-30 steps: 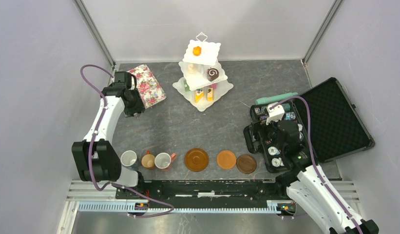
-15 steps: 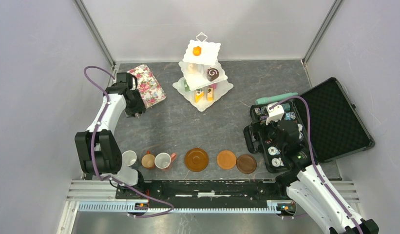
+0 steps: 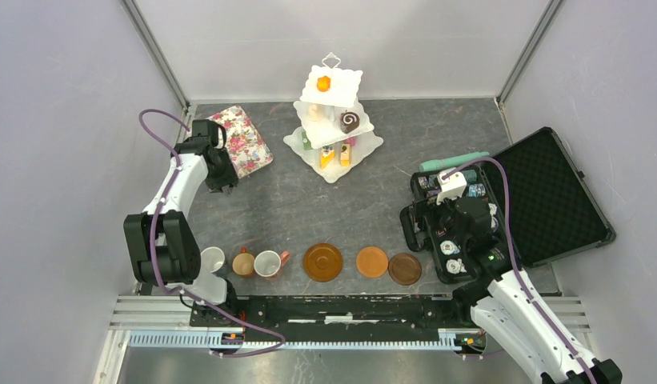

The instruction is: Serve the afternoon tea

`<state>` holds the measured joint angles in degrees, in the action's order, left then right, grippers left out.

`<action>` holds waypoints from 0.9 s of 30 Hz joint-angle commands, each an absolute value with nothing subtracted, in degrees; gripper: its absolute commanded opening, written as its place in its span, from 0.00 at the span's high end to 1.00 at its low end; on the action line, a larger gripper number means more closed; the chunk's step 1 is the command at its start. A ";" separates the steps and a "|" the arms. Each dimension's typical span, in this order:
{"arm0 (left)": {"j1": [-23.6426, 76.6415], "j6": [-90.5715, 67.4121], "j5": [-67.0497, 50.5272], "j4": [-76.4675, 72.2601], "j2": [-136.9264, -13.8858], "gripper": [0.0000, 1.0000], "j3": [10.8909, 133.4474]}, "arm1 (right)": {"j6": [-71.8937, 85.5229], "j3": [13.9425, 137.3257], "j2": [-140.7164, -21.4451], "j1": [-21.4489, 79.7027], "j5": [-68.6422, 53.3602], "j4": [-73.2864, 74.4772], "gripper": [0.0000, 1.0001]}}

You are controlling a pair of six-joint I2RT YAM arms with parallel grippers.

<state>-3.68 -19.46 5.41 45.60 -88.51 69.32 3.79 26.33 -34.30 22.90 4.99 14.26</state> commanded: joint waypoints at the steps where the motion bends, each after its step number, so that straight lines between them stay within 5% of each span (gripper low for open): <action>1: -3.90 -19.07 4.69 43.77 -87.25 0.69 69.69 | 4.21 26.07 -34.03 23.28 5.14 12.93 0.02; 16: -0.73 -18.83 1.85 48.87 -80.37 0.79 76.48 | 4.14 26.11 -34.16 23.55 5.36 12.97 0.02; 27: 15.15 -20.04 3.70 54.73 -77.16 0.79 93.16 | 4.05 26.35 -34.14 23.55 5.93 13.24 0.02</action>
<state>9.52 -19.46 3.31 53.32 -80.05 86.43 3.79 26.33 -34.30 23.27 5.06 14.26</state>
